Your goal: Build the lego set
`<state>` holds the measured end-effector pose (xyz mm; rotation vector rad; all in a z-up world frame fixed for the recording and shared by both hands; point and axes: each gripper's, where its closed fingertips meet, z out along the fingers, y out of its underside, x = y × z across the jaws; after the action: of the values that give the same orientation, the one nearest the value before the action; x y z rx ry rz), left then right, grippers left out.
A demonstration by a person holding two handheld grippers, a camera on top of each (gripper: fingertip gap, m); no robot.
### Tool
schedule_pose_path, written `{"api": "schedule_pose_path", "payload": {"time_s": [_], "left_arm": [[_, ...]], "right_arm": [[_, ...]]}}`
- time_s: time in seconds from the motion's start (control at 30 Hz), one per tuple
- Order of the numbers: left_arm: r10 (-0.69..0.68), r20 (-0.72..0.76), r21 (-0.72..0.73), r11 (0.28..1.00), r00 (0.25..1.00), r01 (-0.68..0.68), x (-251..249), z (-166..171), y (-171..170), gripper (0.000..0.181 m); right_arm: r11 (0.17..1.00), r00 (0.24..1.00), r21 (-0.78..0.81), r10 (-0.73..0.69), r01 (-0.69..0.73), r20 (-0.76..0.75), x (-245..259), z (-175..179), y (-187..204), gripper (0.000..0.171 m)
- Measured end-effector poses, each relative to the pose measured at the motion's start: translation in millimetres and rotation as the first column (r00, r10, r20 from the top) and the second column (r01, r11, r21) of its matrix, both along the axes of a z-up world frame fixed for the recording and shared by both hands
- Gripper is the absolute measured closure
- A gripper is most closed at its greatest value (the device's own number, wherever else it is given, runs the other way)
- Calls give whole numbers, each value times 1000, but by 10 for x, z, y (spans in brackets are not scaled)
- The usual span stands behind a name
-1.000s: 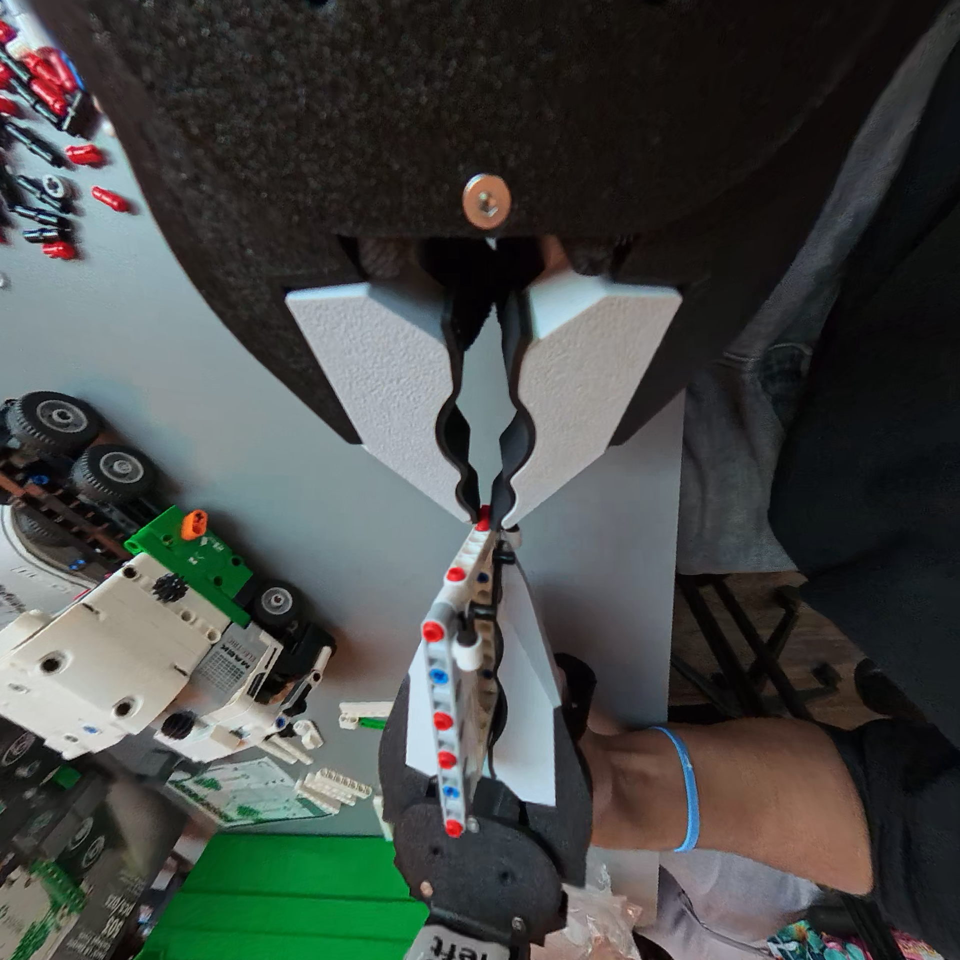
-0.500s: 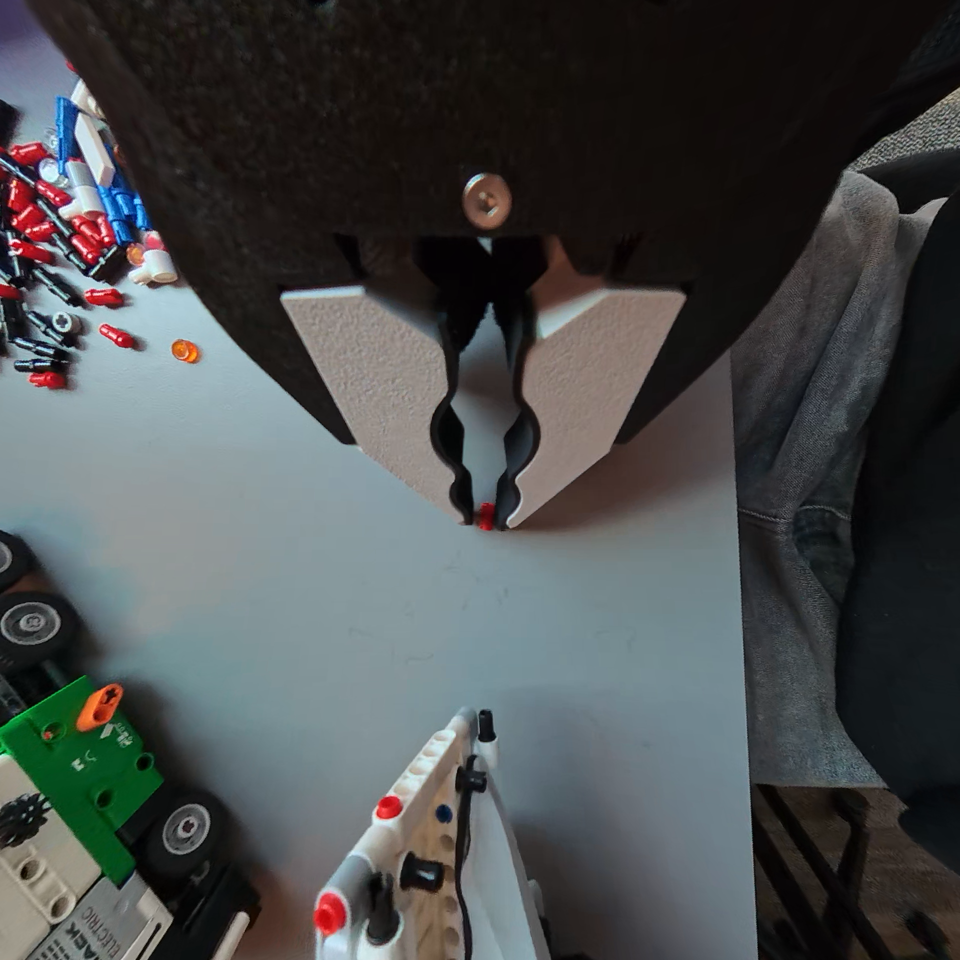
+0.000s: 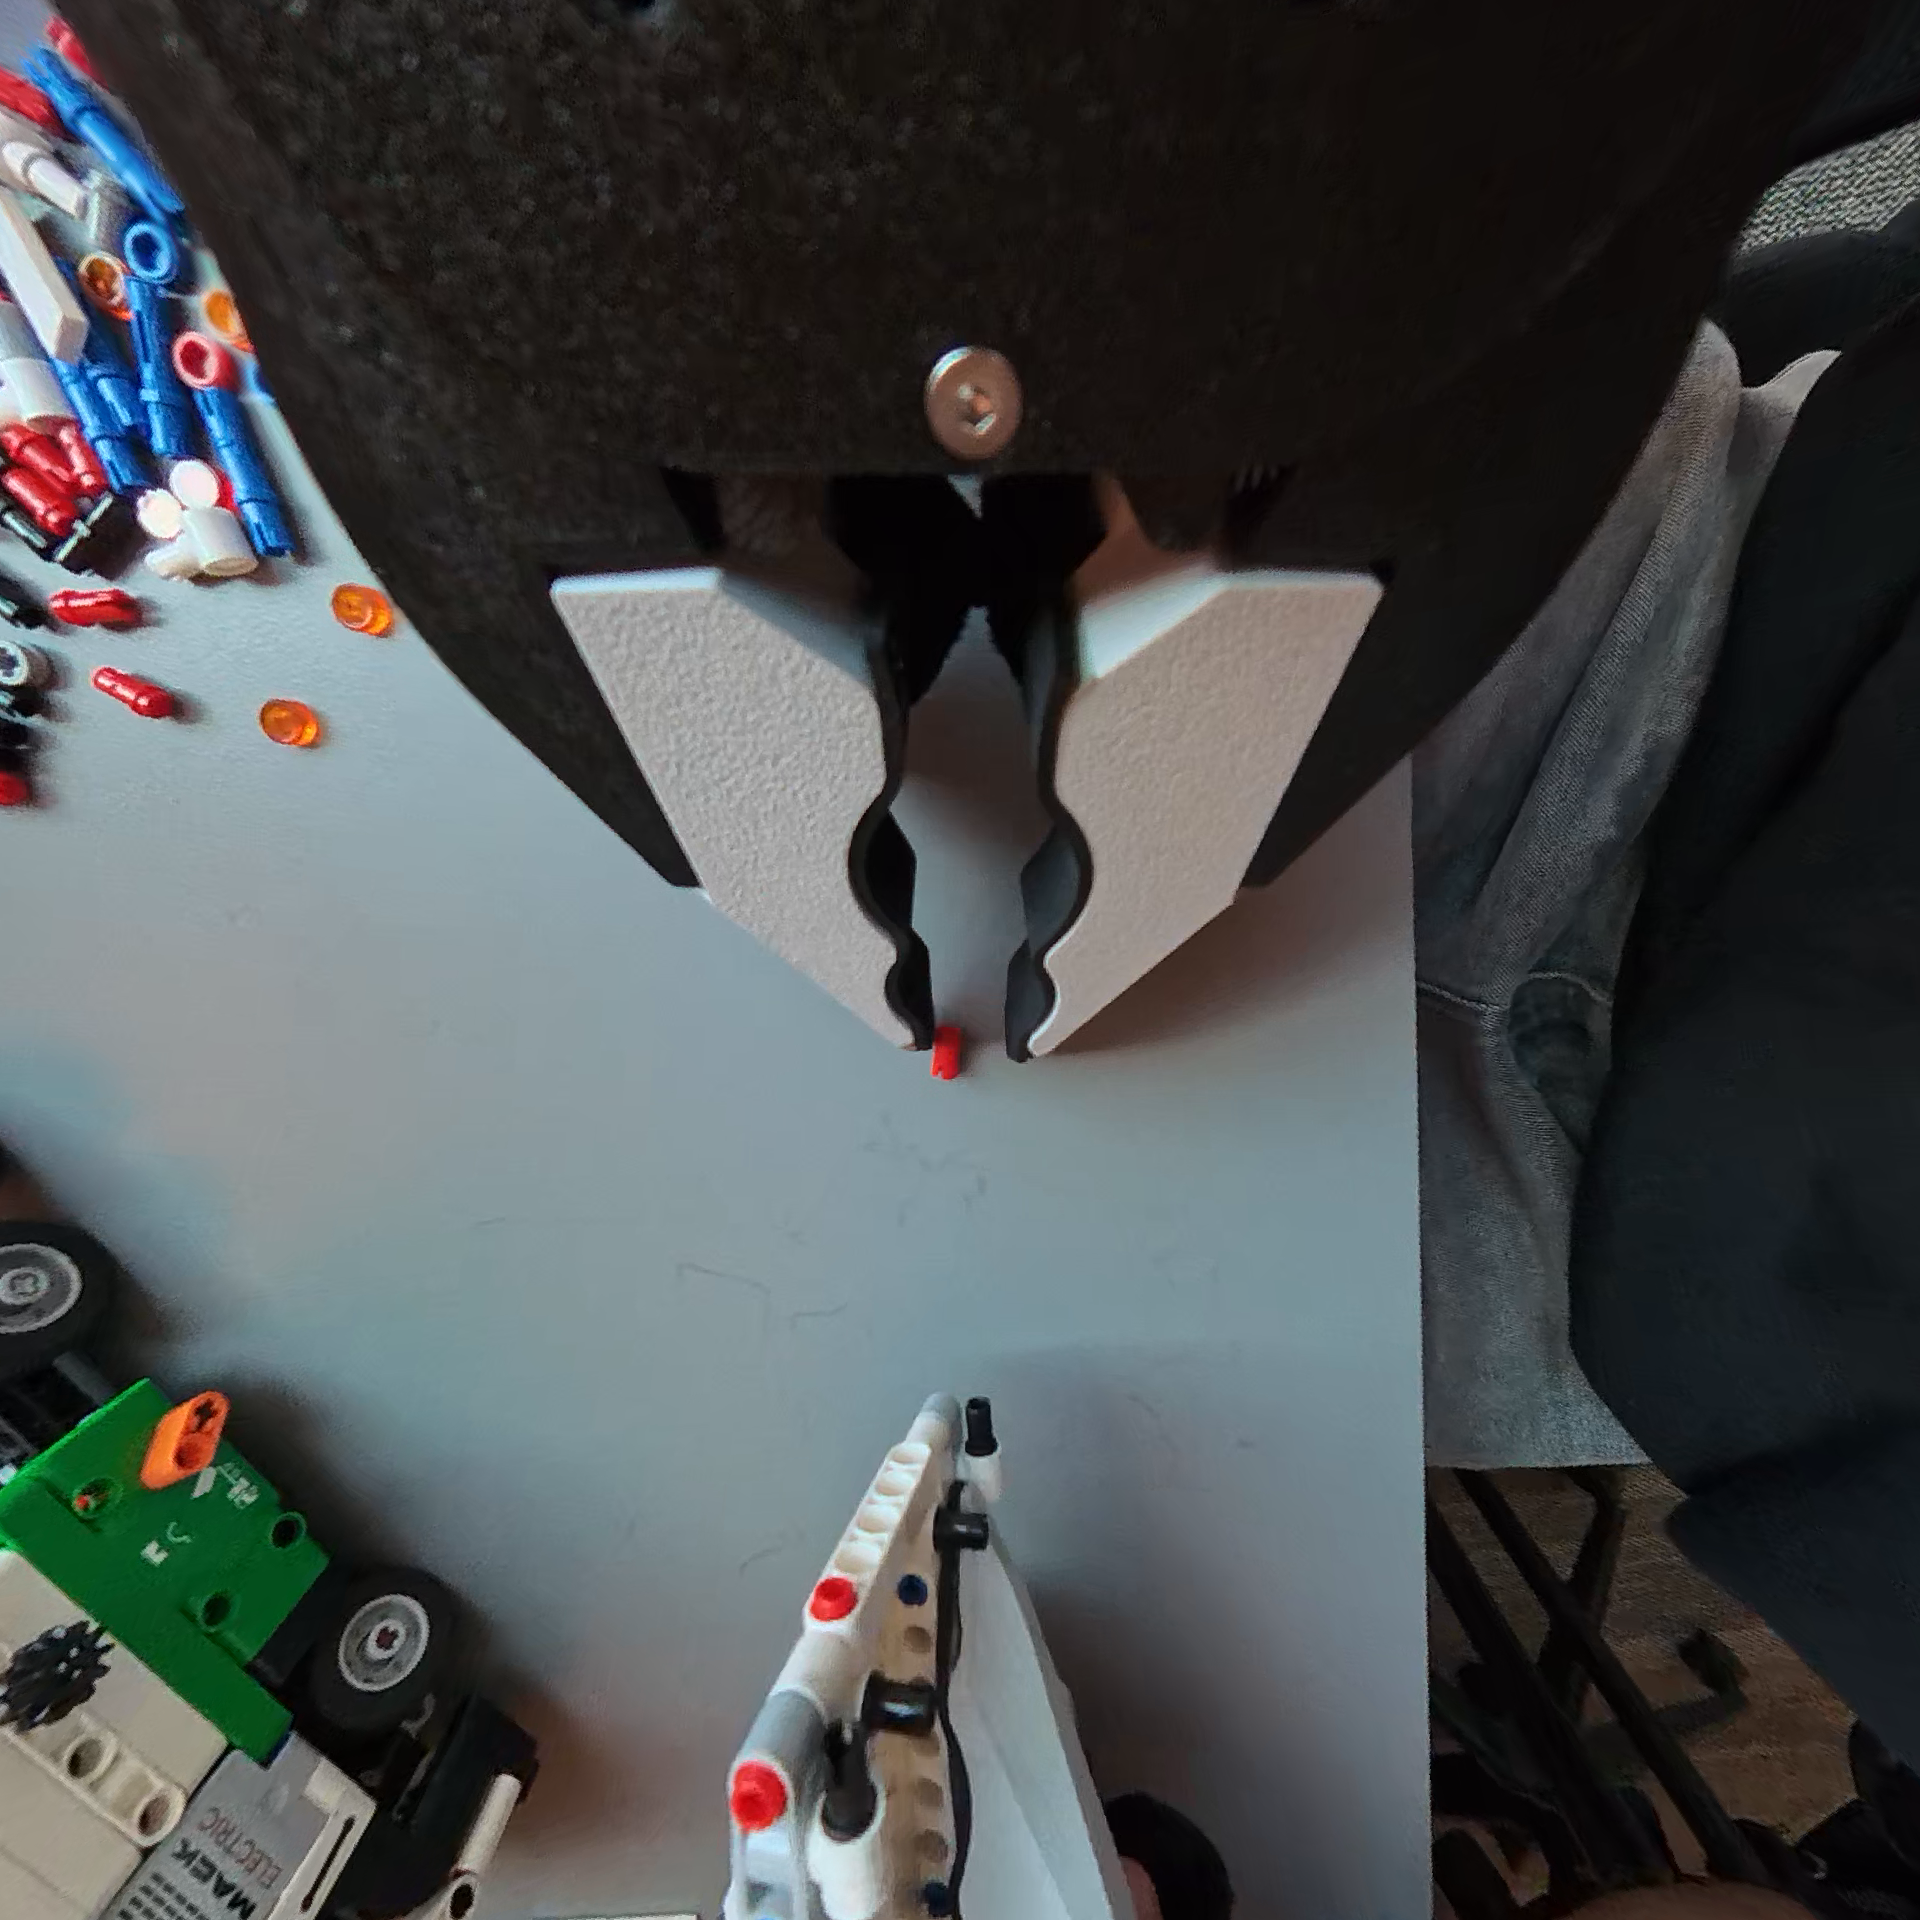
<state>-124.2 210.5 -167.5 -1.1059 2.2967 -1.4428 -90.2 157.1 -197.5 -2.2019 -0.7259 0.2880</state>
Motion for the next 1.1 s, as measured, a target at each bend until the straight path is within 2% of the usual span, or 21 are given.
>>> {"api": "schedule_pose_path", "payload": {"time_s": [0.57, 0.8, 0.87, 1.0, 1.1], "left_arm": [[-6, -4, 8, 1000, 1000, 6, -11, -14, -10, 175], [-1, -1, 12, 1000, 1000, 1, -6, -14, -5, 175], [9, 6, 5, 1000, 1000, -9, 5, 0, 7, 175], [7, 32, -27, 1000, 999, -6, -4, 67, 13, 175], [-17, 36, -34, 999, 999, 18, -32, 78, -26, 175]], "right_arm": [[1000, 1000, 10, -23, 23, 10, -1, -21, 31, 163], [999, 998, 39, -17, 15, 59, 12, -25, 52, 168], [995, 998, 94, -16, 10, 67, -22, 51, 112, 168], [963, 1000, 270, 2, -10, 30, -204, 515, 260, 168], [965, 996, 260, 19, -42, 88, -268, 476, 323, 168]]}}
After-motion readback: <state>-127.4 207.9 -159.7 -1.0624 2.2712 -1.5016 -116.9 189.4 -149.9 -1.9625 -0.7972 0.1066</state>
